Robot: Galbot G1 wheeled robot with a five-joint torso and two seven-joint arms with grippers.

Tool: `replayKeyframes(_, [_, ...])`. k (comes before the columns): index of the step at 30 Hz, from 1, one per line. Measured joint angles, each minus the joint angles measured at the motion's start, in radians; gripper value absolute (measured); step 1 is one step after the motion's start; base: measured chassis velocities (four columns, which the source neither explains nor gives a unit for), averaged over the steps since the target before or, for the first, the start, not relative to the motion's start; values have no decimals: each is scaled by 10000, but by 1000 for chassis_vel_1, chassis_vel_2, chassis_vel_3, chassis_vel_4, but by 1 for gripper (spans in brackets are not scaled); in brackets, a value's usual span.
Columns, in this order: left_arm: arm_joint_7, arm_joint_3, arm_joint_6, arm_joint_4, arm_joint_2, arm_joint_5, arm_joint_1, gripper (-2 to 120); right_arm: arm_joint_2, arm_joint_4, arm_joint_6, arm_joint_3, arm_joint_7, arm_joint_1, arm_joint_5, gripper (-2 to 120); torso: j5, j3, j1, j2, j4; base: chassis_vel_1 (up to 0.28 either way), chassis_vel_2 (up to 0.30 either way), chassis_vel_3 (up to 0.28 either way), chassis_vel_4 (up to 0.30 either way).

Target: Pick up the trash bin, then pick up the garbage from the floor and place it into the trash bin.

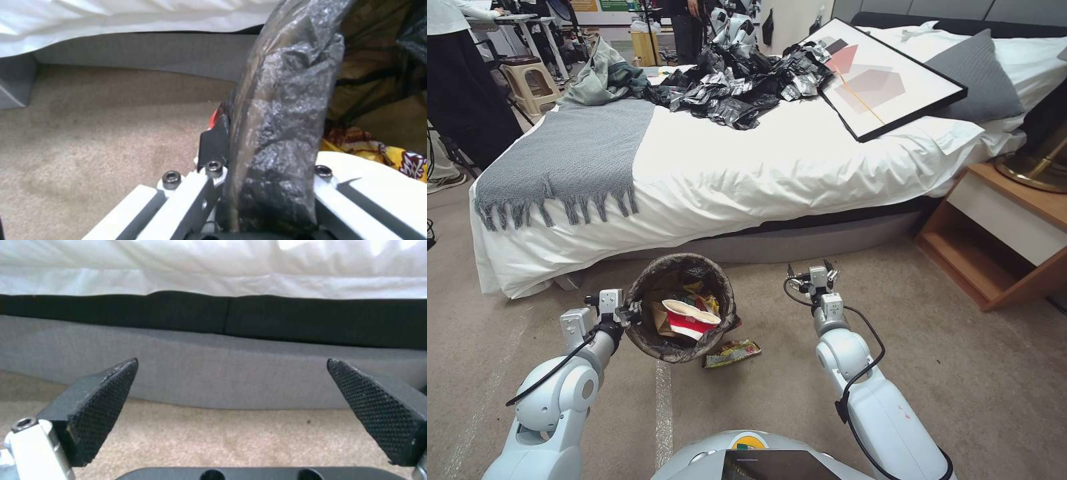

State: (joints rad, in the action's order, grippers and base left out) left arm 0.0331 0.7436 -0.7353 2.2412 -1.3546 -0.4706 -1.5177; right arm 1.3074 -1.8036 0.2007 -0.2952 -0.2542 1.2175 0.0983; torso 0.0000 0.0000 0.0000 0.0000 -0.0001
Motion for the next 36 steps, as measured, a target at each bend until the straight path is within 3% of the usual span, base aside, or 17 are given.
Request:
replayKeyframes(11, [1, 62, -1, 64, -29, -14, -36, 0, 111, -32, -72, -37, 36, 277, -140, 100, 0, 0, 0, 0, 1, 32, 29, 35, 38])
replayKeyframes(30, [6, 97, 0, -49, -29, -18, 1, 0, -470, -41, 94, 261, 90, 142, 102, 100, 1, 0, 0, 0, 2, 75, 76, 69, 68])
replayKeyframes(34, [9, 114, 0, -65, -28, 69, 5, 0, -863, -112, 645, 614, 225, -115, 578, 100, 2, 0, 0, 0, 4, 18, 32, 18, 24])
replayKeyframes(36, [7, 103, 0, -70, -32, 124, -12, 0, -1396, 21, 1519, 1128, 254, -555, 1347, 100, 1, 0, 0, 0, -1, 0, 0, 0, 0])
